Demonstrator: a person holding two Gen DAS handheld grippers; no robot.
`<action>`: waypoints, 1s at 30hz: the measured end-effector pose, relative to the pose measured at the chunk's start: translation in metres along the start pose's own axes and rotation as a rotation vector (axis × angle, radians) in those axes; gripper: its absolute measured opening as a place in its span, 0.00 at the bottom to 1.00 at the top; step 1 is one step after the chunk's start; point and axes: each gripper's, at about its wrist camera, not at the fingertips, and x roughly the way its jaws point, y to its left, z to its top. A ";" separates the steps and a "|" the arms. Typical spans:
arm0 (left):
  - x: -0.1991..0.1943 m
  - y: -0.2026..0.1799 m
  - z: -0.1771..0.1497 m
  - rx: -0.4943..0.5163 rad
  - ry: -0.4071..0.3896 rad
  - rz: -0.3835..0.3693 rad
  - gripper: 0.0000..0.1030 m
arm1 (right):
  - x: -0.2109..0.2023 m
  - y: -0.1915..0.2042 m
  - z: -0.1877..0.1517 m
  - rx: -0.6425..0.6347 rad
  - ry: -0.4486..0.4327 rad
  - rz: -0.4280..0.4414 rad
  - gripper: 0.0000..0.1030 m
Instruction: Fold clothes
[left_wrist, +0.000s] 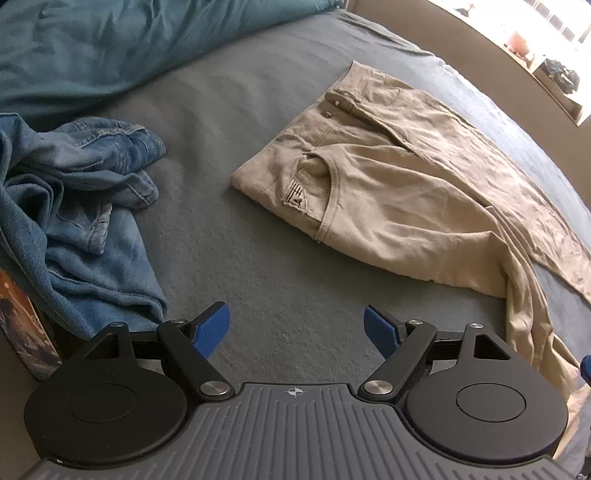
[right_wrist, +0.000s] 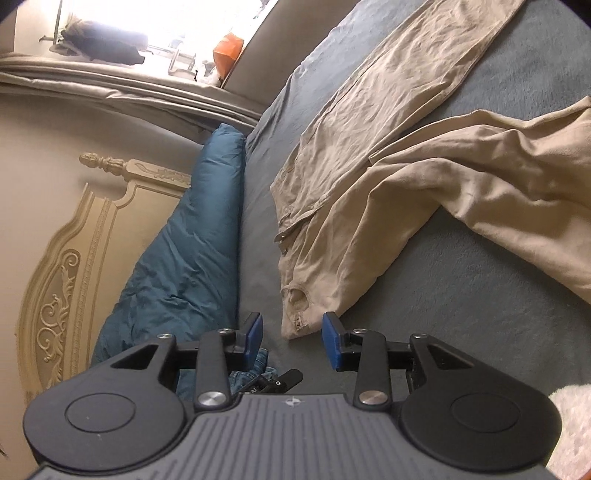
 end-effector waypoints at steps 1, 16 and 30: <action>-0.001 0.001 0.000 -0.003 -0.001 0.001 0.78 | 0.000 0.000 -0.001 0.000 0.001 -0.001 0.37; -0.004 0.006 -0.005 -0.025 0.003 -0.001 0.78 | 0.004 -0.001 -0.017 0.007 0.021 -0.036 0.37; 0.005 0.012 -0.008 -0.036 0.008 0.004 0.78 | 0.037 -0.025 -0.025 0.060 0.048 -0.089 0.37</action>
